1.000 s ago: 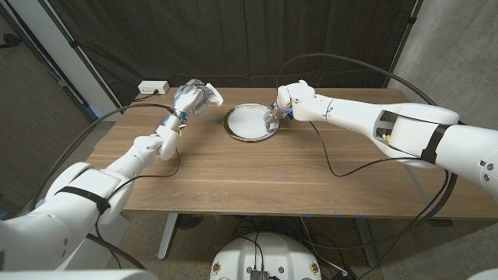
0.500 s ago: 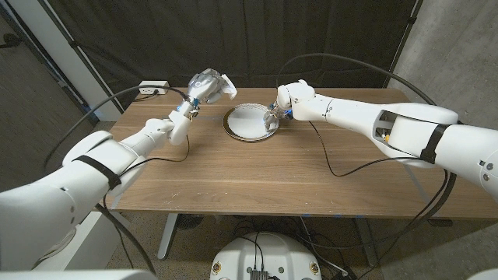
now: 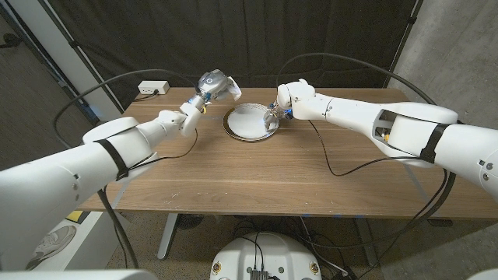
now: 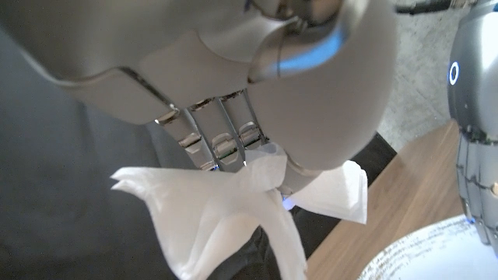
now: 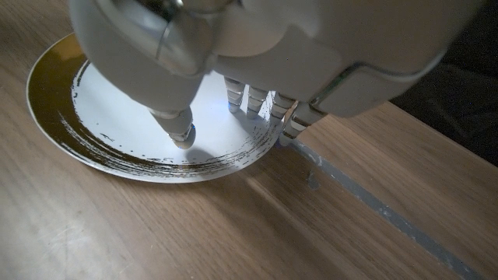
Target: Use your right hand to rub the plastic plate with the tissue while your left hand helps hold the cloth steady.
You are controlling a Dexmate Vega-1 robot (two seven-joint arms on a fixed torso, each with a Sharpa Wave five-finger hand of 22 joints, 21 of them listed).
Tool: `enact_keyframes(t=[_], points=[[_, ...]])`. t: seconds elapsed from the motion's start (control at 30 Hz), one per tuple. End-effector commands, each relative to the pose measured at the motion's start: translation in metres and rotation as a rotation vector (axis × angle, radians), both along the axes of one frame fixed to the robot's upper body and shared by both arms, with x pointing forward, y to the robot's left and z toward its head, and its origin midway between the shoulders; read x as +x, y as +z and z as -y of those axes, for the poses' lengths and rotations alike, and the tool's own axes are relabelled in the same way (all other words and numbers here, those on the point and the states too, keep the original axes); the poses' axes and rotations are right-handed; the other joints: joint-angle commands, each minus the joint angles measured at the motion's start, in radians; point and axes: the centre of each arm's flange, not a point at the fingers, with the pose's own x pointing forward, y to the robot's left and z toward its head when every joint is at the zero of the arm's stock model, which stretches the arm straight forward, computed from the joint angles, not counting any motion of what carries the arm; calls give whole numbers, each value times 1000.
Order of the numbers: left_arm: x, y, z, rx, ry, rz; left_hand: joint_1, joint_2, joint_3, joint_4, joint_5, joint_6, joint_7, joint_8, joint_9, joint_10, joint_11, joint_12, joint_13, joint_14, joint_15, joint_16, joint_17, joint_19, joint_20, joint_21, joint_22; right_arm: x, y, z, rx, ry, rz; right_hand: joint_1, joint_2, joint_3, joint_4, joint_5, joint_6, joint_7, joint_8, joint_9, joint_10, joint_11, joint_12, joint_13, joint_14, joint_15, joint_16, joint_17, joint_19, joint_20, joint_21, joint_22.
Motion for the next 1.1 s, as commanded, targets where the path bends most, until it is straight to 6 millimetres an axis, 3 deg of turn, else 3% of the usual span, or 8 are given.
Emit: enact_keyframes(t=[0.03,0.4,1.1], points=[[18,-6,22,57,106,-128,-1,-2,-8,-1,6,5,-9,-3,3,46,-37,-9,-5,11,-93,-3,2,-7,-78,7,-1,1,-4,3,21,0,-23,9,-6,-5,3,-1,23,21,7,2,-2,2,4,3,-3,6,0,3,-1,5,8,2],[26,-27,40,101,137,-205,5,-19,-30,-2,12,42,-29,-8,-1,61,-38,-38,-28,5,-95,-17,2,-17,-84,14,-6,6,-5,5,29,1,-28,10,-9,-8,2,-2,24,23,6,2,-2,5,3,3,-4,8,-2,3,-2,7,8,2],[41,-70,60,89,226,-377,17,-15,-56,6,23,61,-20,-39,-3,87,-38,-77,-50,13,-94,-29,7,-18,-89,28,-11,10,-5,12,43,7,-55,10,-20,-17,-3,-5,26,27,4,1,4,22,5,3,-6,25,-4,2,-7,18,8,2]])
